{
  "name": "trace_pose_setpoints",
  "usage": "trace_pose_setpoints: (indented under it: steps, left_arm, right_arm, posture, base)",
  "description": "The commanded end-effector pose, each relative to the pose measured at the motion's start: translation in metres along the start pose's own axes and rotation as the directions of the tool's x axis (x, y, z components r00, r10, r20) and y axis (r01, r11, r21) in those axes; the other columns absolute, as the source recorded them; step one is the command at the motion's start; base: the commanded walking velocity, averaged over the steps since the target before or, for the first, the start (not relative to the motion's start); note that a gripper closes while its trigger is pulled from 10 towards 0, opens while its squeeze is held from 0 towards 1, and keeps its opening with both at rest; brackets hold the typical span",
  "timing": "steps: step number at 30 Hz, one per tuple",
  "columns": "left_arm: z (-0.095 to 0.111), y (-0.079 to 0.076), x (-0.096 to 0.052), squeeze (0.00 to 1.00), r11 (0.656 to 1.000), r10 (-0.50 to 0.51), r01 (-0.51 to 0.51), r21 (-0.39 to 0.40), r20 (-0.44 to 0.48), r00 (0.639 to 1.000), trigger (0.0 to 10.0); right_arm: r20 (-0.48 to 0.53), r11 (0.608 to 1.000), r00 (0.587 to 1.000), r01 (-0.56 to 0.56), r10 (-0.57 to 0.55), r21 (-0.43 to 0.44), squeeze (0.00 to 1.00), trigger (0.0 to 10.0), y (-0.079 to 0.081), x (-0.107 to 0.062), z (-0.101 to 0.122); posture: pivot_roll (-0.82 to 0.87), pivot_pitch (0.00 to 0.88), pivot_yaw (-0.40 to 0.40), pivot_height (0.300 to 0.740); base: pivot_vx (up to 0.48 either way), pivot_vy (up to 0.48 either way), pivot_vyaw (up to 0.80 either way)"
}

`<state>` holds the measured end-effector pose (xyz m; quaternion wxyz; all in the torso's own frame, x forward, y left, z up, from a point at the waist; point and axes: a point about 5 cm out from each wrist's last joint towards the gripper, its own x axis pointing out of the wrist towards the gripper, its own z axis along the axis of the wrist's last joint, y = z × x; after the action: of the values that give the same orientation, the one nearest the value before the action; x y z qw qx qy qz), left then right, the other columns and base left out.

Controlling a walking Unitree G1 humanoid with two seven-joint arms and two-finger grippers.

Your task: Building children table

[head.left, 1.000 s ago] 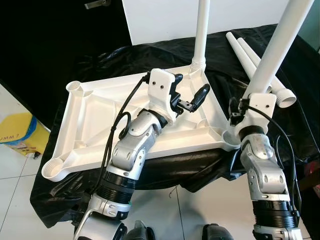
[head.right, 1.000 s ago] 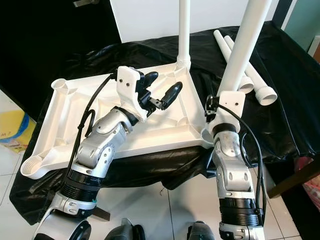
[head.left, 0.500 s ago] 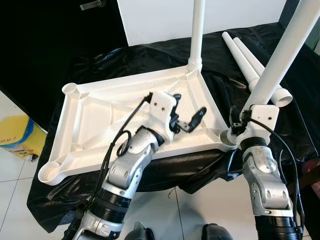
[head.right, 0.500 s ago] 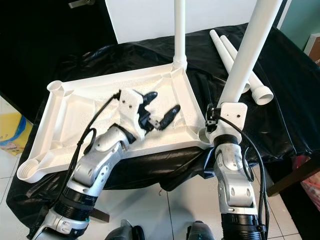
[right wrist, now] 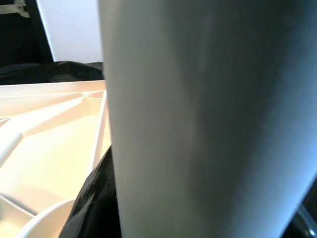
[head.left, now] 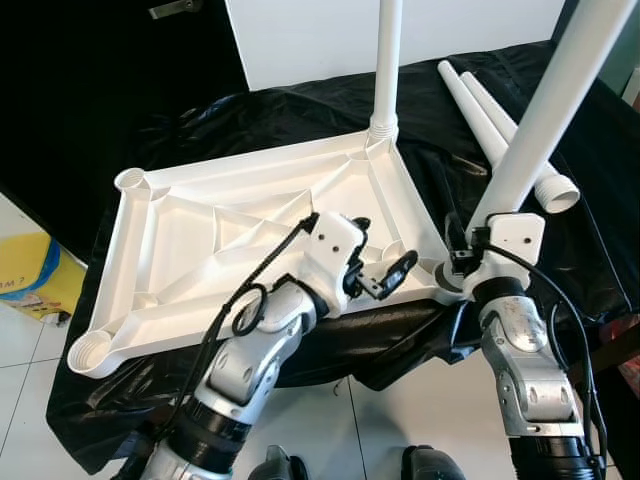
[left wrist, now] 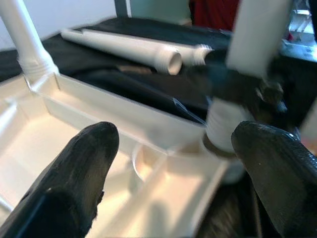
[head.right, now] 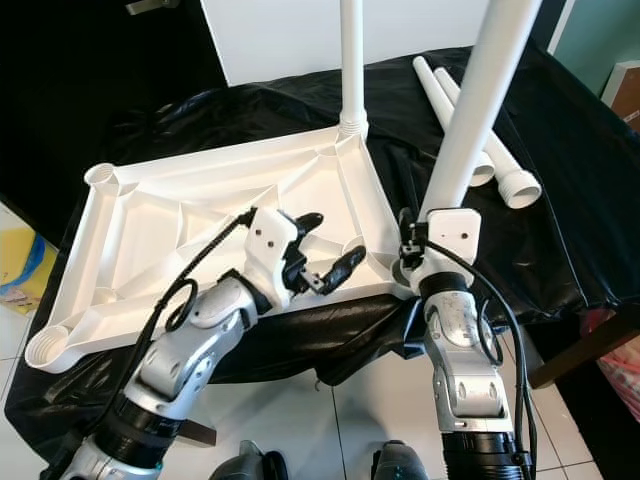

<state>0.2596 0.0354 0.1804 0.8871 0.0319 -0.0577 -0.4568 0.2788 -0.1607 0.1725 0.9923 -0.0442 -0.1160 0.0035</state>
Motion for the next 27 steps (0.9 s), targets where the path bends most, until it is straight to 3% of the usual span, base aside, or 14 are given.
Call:
trace_pose_setpoints:
  steps: [1,10,20,27]
  left_arm:
    - [-0.005,-0.018,-0.006,0.0,0.965,-0.262,0.262,-0.007,-0.033,0.965,10.0]
    - [-0.013,-0.021,-0.014,0.0,0.953,-0.304,0.304,-0.01,-0.105,0.947,10.0]
    - [-0.012,-0.024,-0.017,0.0,0.949,-0.316,0.316,-0.022,-0.118,0.941,10.0]
    - [-0.006,-0.018,-0.015,0.0,0.939,-0.342,0.342,-0.02,-0.127,0.931,10.0]
  right_arm:
    - [-0.04,0.999,0.998,-0.038,0.038,0.001,0.0,10.0,0.005,-0.004,-0.01]
    - [-0.035,0.997,0.997,-0.073,0.073,0.005,0.0,10.0,0.008,-0.007,-0.012]
    - [-0.035,0.996,0.995,-0.092,0.092,-0.001,0.0,10.0,0.008,-0.009,-0.017]
    - [-0.032,0.988,0.988,-0.153,0.153,-0.014,0.0,10.0,0.007,-0.008,-0.019]
  posture:
    - [-0.14,0.113,0.09,0.74]
    - [-0.14,0.117,0.091,0.74]
    - [-0.14,0.114,0.091,0.74]
    - [-0.12,0.167,0.098,0.74]
  base:
    - [0.0,0.0,0.0]
    - [0.0,0.0,0.0]
    - [0.0,0.0,0.0]
    - [0.0,0.0,0.0]
